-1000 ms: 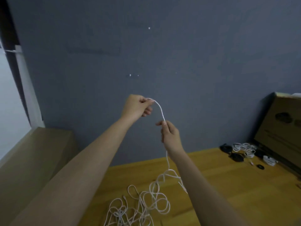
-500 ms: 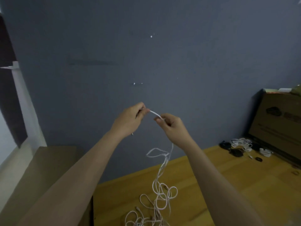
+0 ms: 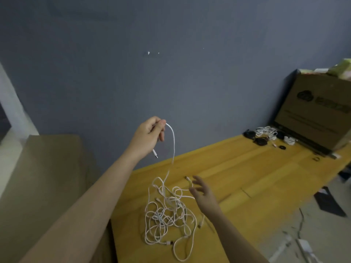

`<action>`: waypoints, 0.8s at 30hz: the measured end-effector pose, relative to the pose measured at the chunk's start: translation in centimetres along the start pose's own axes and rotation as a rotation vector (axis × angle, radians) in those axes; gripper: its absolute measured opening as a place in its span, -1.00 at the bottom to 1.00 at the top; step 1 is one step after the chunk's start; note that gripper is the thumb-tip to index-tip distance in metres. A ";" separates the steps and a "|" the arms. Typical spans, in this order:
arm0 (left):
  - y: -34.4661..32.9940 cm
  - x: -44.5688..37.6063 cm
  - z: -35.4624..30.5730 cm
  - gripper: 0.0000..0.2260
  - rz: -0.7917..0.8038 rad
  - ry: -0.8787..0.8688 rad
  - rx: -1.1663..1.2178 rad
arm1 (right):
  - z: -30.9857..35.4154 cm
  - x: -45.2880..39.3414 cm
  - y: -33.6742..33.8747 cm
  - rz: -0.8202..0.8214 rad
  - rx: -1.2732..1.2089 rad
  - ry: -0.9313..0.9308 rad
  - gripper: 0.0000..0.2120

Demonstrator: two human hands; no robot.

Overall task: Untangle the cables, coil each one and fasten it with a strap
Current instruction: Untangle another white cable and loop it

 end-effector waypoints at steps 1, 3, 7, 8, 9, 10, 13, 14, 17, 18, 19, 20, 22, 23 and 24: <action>-0.2 0.6 -0.1 -0.75 0.047 0.021 0.011 | 1.2 -0.1 -0.6 0.036 -0.046 0.029 -0.62; -0.6 1.6 0.0 -0.76 0.118 0.062 0.028 | 4.0 -0.6 -1.8 0.108 -0.077 0.074 -0.59; -0.5 2.9 0.2 -0.76 0.154 0.146 0.121 | 6.4 -1.5 -3.7 0.196 0.067 0.181 -0.82; -0.2 3.2 0.2 -0.75 0.158 0.180 0.170 | 6.4 -1.4 -3.9 0.174 0.032 0.165 -0.77; 0.1 3.5 0.3 -0.74 0.177 0.215 0.243 | 6.3 -1.3 -4.0 0.140 -0.046 0.135 -0.73; 0.5 3.7 0.3 -0.73 0.212 0.248 0.342 | 6.2 -1.2 -4.1 0.106 -0.113 0.121 -0.72; 1.2 4.5 0.5 -0.71 0.311 0.299 0.573 | 6.5 -0.7 -4.7 0.112 -0.123 0.153 -0.73; 1.3 4.8 0.6 -0.71 0.319 0.296 0.582 | 6.6 -0.4 -5.0 0.130 -0.098 0.178 -0.74; 0.9 5.2 1.4 -0.72 0.278 0.270 0.536 | 6.6 0.8 -6.2 0.189 -0.084 0.185 -0.77; 0.6 5.2 1.7 -0.72 0.234 0.264 0.526 | 6.2 1.3 -6.6 0.220 -0.069 0.170 -0.76; 0.4 5.1 2.1 -0.71 0.172 0.267 0.532 | 5.6 1.8 -7.0 0.255 -0.042 0.142 -0.76; 0.1 5.0 2.6 -0.70 0.102 0.285 0.560 | 4.9 2.3 -7.3 0.290 -0.005 0.110 -0.75; -0.2 4.7 3.7 -0.70 -0.012 0.348 0.660 | 2.9 3.4 -7.7 0.340 0.092 0.047 -0.75; -0.3 4.7 4.4 -0.71 -0.045 0.376 0.695 | 1.9 3.9 -7.8 0.357 0.142 0.020 -0.74; -0.4 4.7 5.1 -0.73 -0.063 0.395 0.704 | 1.0 4.4 -7.8 0.368 0.192 0.001 -0.74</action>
Point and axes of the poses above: each hand's wrist, its own x-axis away from the middle knuckle, its own y-axis out of the back of the hand, z = x × y, the point moved 1 cm from there along -x, towards the middle knuckle, and after that the axes turned 2 degrees about y, right-handed, at the moved point
